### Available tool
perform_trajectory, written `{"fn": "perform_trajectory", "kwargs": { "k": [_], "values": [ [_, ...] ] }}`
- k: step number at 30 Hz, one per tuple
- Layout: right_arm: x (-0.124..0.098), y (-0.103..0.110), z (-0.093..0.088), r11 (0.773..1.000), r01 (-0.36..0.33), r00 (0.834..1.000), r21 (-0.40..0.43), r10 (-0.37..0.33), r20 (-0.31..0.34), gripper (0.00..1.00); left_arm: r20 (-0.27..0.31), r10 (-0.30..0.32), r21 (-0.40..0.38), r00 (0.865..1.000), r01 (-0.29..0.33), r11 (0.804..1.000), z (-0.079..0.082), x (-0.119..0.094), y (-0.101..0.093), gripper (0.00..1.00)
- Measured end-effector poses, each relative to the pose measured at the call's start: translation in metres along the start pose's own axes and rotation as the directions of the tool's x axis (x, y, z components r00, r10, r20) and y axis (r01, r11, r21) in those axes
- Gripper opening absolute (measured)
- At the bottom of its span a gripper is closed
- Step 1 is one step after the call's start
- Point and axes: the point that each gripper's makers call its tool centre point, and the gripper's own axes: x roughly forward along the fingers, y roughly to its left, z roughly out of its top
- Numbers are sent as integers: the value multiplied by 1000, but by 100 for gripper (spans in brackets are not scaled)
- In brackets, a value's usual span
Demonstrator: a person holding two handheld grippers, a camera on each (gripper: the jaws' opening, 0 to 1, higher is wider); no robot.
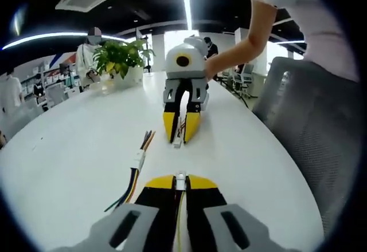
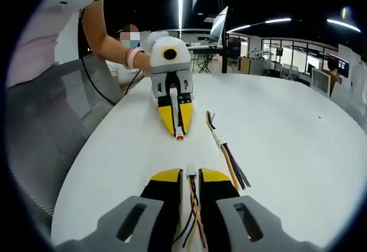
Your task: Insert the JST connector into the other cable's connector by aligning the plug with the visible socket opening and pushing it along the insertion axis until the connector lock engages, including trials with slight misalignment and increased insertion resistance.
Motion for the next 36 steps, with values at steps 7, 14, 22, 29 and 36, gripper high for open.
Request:
{"fn": "perform_trajectory", "kwargs": {
  "k": [7, 14, 22, 29, 36],
  "values": [
    [-1, 2, -2, 999, 4, 1000, -35, -3, 14, 5, 9, -2, -17, 1000, 2, 1000, 1, 0, -1, 0],
    [-2, 2, -2, 1000, 4, 1000, -8, -4, 19, 4, 4, -6, -17, 1000, 6, 1000, 0, 1, -2, 0],
    [0, 3, 12, 1000, -21, 1000, -14, 21, 17, 4, -19, -8, -39, 1000, 7, 999, 2, -3, 0, 0],
    [4, -4, 26, 999, -41, 999, -29, 41, 2, 4, -6, -1, -41, 1000, 1, 999, 17, -7, 6, 0],
    [12, -3, 34, 995, -74, 997, -64, 73, -19, 4, -16, 7, -57, 1000, -8, 998, 22, -8, 11, 0]
  ]
}}
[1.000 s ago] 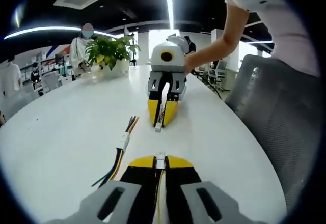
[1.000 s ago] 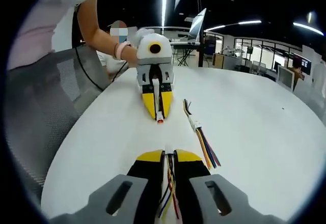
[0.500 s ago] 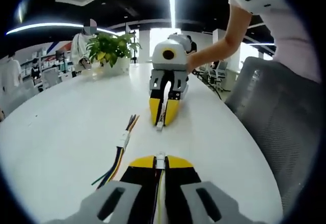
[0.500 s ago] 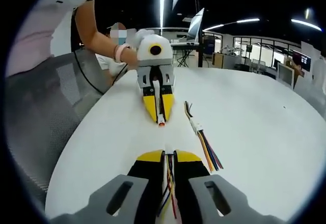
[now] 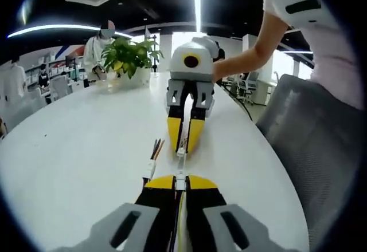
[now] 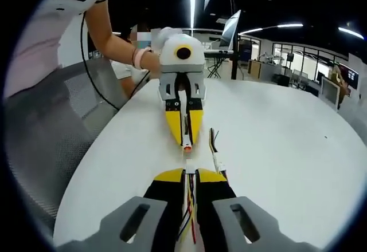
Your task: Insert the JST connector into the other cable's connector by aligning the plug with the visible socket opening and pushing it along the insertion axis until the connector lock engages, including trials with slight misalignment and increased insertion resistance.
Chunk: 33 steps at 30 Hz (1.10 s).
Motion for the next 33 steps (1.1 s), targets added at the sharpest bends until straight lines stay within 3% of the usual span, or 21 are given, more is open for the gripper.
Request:
{"fn": "perform_trajectory", "kwargs": {
  "k": [33],
  "values": [
    [16, -3, 4, 999, -45, 997, -14, 44, -57, 4, -47, -9, 67, 999, 12, 998, 3, 2, 3, 0]
  ]
}}
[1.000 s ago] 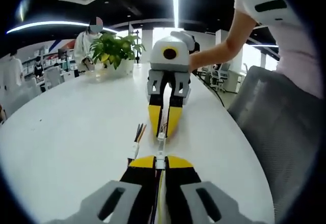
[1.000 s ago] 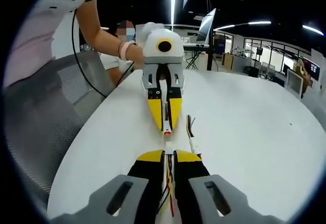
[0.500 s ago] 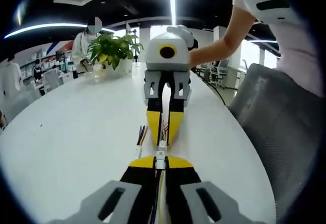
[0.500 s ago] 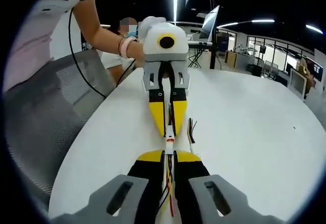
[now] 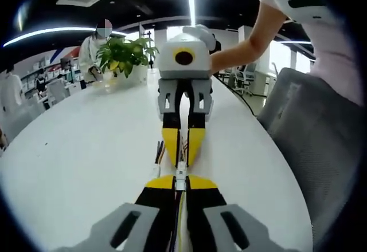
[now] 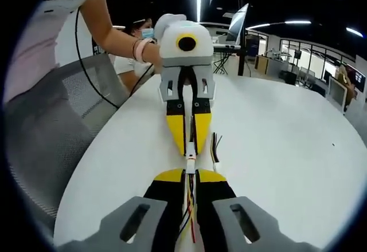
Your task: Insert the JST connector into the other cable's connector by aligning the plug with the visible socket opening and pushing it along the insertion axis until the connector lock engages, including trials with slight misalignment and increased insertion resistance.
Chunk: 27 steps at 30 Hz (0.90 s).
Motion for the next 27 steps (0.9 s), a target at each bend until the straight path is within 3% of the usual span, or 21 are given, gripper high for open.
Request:
{"fn": "perform_trajectory", "kwargs": {
  "k": [27],
  "values": [
    [9, 0, -7, 999, -34, 997, 9, 34, -62, 3, -61, -18, 51, 998, 21, 998, -5, 3, 1, 0]
  ]
}}
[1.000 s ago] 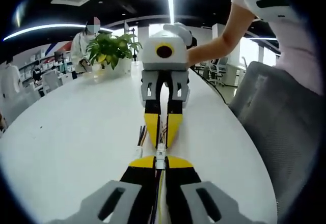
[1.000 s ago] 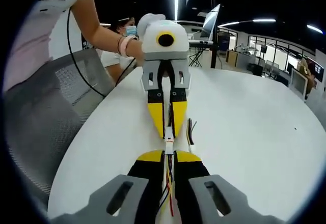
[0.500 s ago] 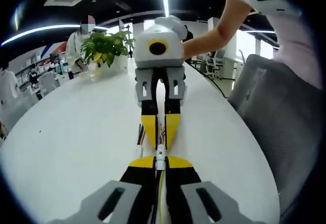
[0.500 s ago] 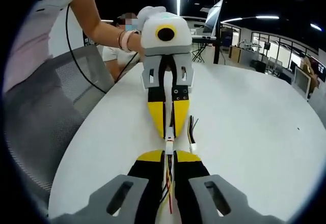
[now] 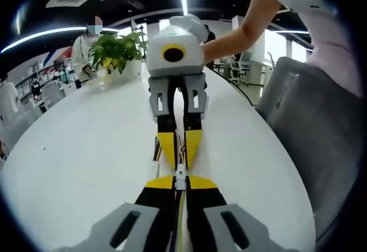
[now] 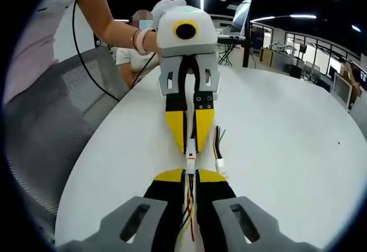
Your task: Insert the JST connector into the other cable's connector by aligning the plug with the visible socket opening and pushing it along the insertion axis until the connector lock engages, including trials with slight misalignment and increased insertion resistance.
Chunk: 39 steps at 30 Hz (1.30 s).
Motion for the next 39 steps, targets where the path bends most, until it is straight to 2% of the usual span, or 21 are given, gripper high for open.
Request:
{"fn": "perform_trajectory", "kwargs": {
  "k": [12, 39],
  "values": [
    [5, 1, -1, 1000, -13, 1000, -2, 13, -21, 3, -30, 0, 21, 1000, 1, 1000, -4, -1, -3, 0],
    [6, 1, -7, 998, 2, 995, 63, 4, -95, 3, -83, -4, 67, 997, 10, 998, -8, 2, -5, 0]
  ]
}}
